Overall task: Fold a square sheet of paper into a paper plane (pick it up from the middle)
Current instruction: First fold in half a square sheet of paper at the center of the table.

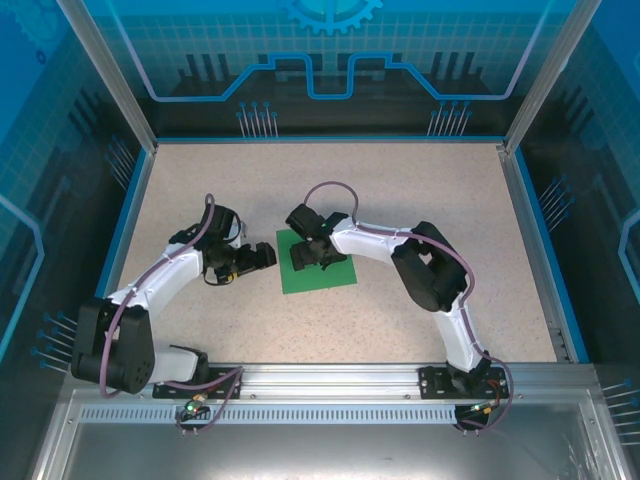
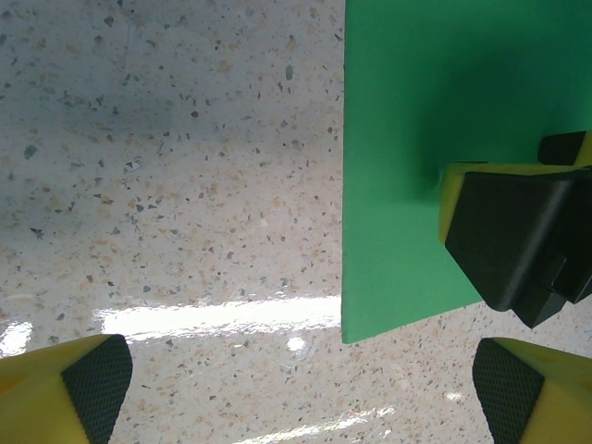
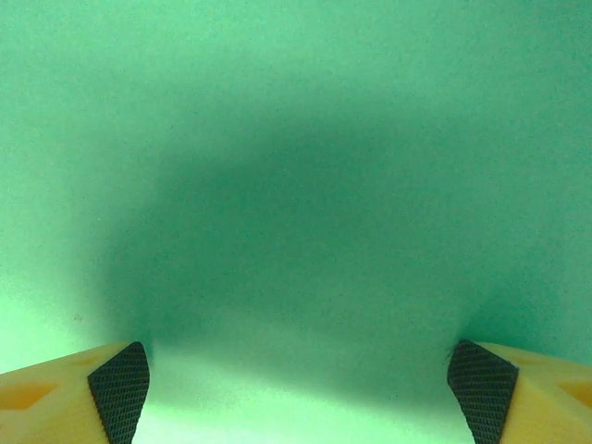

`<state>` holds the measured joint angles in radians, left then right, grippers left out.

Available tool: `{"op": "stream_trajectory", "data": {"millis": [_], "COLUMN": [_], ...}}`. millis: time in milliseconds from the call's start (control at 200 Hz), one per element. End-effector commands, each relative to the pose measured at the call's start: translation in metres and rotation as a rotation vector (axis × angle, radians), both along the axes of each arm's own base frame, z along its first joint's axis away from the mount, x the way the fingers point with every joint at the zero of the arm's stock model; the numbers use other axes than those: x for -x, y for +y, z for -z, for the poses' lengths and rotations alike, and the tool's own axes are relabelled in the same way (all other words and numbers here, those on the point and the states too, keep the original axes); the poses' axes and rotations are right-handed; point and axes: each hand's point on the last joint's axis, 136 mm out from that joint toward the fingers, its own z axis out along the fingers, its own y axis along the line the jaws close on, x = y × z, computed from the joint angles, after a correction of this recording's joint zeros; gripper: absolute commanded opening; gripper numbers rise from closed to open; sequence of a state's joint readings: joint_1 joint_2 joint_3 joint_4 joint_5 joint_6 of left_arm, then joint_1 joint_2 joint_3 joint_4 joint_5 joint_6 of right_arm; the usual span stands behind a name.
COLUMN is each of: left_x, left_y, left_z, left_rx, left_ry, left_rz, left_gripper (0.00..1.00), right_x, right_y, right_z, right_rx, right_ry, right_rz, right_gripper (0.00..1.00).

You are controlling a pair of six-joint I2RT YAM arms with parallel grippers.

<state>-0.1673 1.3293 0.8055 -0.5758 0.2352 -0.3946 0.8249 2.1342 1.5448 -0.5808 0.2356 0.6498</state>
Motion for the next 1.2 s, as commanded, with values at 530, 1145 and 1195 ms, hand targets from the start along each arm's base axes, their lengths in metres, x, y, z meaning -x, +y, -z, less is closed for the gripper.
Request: {"op": "stream_trajectory", "data": {"millis": [530,1145,1195], "left_x": [0.0,-0.002,-0.001], "left_y": [-0.007,-0.009,-0.008], "left_z": [0.006,0.008,0.008], "left_rx": [0.058,0.07,0.067], "left_ry": [0.036,0.036,0.035], "left_rz": [-0.009,-0.007,-0.006], "left_gripper": [0.99,0.99,0.99], "right_x": [0.014,0.002,0.001], "right_y": [-0.016,0.0,0.002], "right_z": [0.044,0.013,0.009], "right_rx": [0.159,0.13,0.121], "right_ry": [0.082,0.004,-0.004], "right_rz": [0.07,0.036,0.033], "right_gripper": [0.84,0.59,0.55]}}
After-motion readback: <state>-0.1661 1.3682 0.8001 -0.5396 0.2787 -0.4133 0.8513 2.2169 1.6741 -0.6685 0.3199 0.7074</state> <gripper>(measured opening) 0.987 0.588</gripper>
